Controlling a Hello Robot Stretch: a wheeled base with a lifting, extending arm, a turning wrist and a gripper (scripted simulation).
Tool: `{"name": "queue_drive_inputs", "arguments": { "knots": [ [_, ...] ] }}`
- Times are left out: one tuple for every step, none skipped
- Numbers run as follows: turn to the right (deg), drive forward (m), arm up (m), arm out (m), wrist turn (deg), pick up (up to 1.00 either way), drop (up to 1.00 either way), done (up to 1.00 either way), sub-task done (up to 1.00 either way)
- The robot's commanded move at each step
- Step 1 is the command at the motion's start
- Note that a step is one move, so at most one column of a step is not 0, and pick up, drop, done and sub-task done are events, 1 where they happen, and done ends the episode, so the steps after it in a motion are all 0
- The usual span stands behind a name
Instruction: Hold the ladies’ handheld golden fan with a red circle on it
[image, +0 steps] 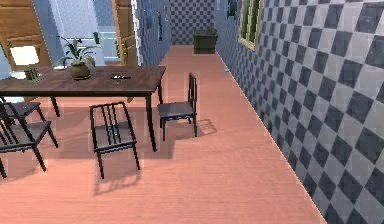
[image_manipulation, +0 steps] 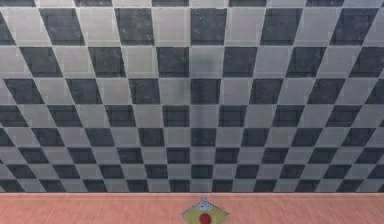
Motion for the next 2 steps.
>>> {"name": "queue_drive_inputs", "arguments": {
  "knots": [
    [0.0,0.0,0.08,0.0,0.0,0.0,0.0,0.0,0.0],
    [0.0,0.0,0.0,0.44,0.0,0.0,0.0,0.0,0.0]
  ]
}}
